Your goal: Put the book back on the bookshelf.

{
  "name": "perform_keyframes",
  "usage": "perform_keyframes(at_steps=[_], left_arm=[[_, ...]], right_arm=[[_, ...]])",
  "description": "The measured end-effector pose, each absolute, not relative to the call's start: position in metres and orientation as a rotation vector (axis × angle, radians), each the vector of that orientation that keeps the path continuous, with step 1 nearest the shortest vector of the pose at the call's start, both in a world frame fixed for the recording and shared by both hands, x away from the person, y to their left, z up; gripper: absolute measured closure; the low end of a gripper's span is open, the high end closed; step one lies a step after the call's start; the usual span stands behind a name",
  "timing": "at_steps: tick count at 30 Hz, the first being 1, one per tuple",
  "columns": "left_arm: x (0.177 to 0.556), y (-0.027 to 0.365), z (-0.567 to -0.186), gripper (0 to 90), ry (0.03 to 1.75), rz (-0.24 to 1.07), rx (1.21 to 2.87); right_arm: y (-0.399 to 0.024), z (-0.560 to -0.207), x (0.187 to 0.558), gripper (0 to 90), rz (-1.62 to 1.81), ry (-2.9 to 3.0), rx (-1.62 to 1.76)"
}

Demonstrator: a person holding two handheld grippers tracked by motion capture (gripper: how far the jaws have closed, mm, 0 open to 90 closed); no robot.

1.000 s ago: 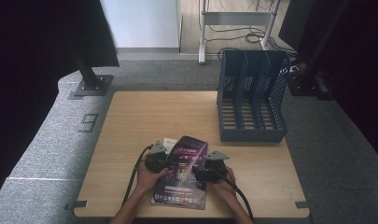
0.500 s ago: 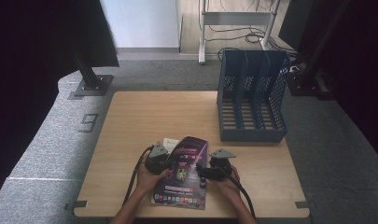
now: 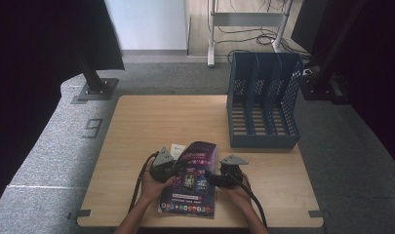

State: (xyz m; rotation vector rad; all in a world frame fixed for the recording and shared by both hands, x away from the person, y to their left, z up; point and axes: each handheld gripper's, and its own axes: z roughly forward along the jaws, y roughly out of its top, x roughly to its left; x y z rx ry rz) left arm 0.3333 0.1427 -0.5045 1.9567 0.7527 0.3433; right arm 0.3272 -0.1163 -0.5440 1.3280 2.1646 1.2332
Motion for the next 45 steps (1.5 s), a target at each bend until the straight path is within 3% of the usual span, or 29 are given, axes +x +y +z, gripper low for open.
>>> perform_keyframes(at_steps=[32, 45], left_arm=[[0.325, 0.143, -0.490, 88.7, 0.681, 0.357, 1.935], [0.318, 0.145, -0.482, 88.7, 0.637, 0.367, 1.910]], right_arm=[[-0.118, -0.531, 0.333, 21.5, 1.278, 2.154, 1.309], [-0.116, -0.517, 0.348, 17.1, 1.332, 2.199, 1.273]])
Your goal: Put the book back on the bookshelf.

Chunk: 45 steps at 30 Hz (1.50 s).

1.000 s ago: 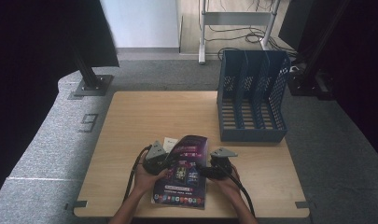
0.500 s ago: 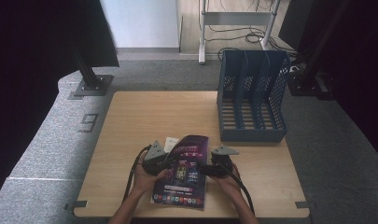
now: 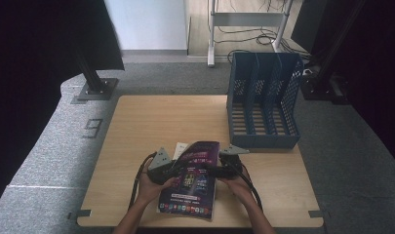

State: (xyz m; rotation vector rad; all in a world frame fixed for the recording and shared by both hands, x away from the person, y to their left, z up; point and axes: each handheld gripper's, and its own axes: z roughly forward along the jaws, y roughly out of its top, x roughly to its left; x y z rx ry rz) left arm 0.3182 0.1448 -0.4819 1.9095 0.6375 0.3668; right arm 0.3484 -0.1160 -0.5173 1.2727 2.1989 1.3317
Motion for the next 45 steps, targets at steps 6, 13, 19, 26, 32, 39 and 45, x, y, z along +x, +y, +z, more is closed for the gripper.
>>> perform_keyframes(at_steps=[6, 13, 19, 26, 32, 39, 45], left_arm=[[0.317, 0.146, -0.478, 88.7, 0.633, 0.372, 1.903], [0.316, 0.146, -0.476, 88.7, 0.629, 0.370, 1.889], [0.318, 0.147, -0.479, 88.7, 0.641, 0.355, 1.895], [0.320, 0.148, -0.482, 88.7, 0.649, 0.342, 1.891], [0.316, 0.143, -0.480, 88.7, 0.626, 0.352, 1.890], [0.315, 0.145, -0.478, 88.7, 0.623, 0.335, 1.878], [0.317, 0.146, -0.479, 88.7, 0.625, 0.320, 1.876]], right_arm=[[-0.114, -0.513, 0.355, 15.4, 1.364, 2.211, 1.284], [-0.114, -0.518, 0.357, 13.1, 1.404, 2.243, 1.309], [-0.110, -0.522, 0.358, 14.3, 1.403, 2.272, 1.314], [-0.109, -0.525, 0.359, 15.0, 1.401, 2.274, 1.330], [-0.110, -0.528, 0.358, 15.2, 1.420, 2.272, 1.323], [-0.111, -0.527, 0.357, 14.0, 1.454, 2.273, 1.310], [-0.110, -0.529, 0.357, 14.6, 1.474, 2.292, 1.307]])
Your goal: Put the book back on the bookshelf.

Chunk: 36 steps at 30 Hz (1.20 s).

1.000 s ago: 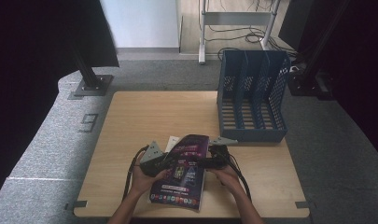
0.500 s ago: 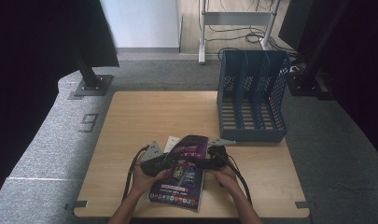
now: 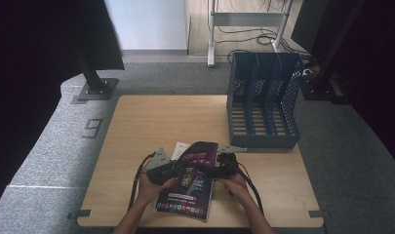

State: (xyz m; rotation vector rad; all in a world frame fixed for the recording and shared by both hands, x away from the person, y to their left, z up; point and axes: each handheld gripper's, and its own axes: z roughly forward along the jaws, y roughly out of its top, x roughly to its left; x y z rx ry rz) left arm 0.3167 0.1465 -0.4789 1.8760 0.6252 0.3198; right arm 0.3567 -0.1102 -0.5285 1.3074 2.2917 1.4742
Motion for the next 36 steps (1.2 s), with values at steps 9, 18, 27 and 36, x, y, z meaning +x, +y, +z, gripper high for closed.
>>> perform_keyframes(at_steps=[9, 18, 27, 36], left_arm=[[0.321, 0.148, -0.485, 88.6, 0.663, 0.279, 1.888], [0.329, 0.148, -0.497, 88.6, 0.703, 0.237, 1.889], [0.338, 0.149, -0.509, 88.6, 0.748, 0.217, 1.922], [0.345, 0.149, -0.518, 88.5, 0.779, 0.184, 1.956]], right_arm=[[-0.113, -0.522, 0.350, 25.4, 1.448, 2.257, 1.283], [-0.112, -0.519, 0.347, 31.8, 1.392, 2.251, 1.267], [-0.110, -0.529, 0.357, 33.6, 1.341, 2.285, 1.296], [-0.107, -0.541, 0.365, 33.6, 1.301, 2.314, 1.336]])
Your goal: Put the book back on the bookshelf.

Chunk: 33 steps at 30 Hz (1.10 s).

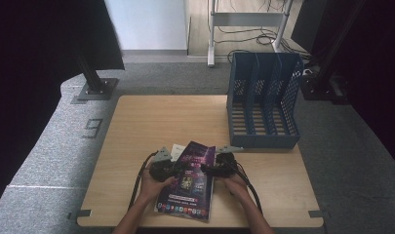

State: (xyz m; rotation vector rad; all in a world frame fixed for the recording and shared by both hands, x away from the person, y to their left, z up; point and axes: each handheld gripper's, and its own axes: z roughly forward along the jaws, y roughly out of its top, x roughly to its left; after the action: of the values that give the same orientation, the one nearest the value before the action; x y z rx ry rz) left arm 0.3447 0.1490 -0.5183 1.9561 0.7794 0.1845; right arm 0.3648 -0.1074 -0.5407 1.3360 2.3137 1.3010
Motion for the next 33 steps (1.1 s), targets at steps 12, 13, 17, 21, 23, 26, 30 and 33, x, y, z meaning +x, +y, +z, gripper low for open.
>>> perform_keyframes(at_steps=[12, 13, 17, 21, 23, 26, 30, 33], left_arm=[[0.347, 0.147, -0.523, 88.5, 0.792, 0.174, 1.986], [0.347, 0.147, -0.523, 88.5, 0.793, 0.174, 1.988], [0.347, 0.146, -0.524, 88.5, 0.798, 0.176, 1.991], [0.347, 0.146, -0.525, 88.4, 0.800, 0.175, 1.989], [0.347, 0.146, -0.525, 88.5, 0.801, 0.177, 1.992], [0.348, 0.145, -0.527, 88.4, 0.805, 0.187, 2.005], [0.348, 0.145, -0.528, 88.4, 0.806, 0.190, 2.013], [0.348, 0.145, -0.528, 88.4, 0.811, 0.191, 2.012]], right_arm=[[-0.105, -0.546, 0.373, 33.2, 1.274, 2.323, 1.360], [-0.104, -0.546, 0.374, 33.1, 1.272, 2.324, 1.366], [-0.102, -0.548, 0.379, 32.4, 1.271, 2.324, 1.371], [-0.104, -0.550, 0.386, 32.7, 1.324, 2.312, 1.406], [-0.105, -0.550, 0.388, 32.9, 1.343, 2.309, 1.420], [-0.104, -0.549, 0.392, 32.5, 1.336, 2.324, 1.429], [-0.101, -0.549, 0.394, 34.0, 1.324, 2.326, 1.424], [-0.101, -0.549, 0.396, 37.3, 1.334, 2.331, 1.425]])
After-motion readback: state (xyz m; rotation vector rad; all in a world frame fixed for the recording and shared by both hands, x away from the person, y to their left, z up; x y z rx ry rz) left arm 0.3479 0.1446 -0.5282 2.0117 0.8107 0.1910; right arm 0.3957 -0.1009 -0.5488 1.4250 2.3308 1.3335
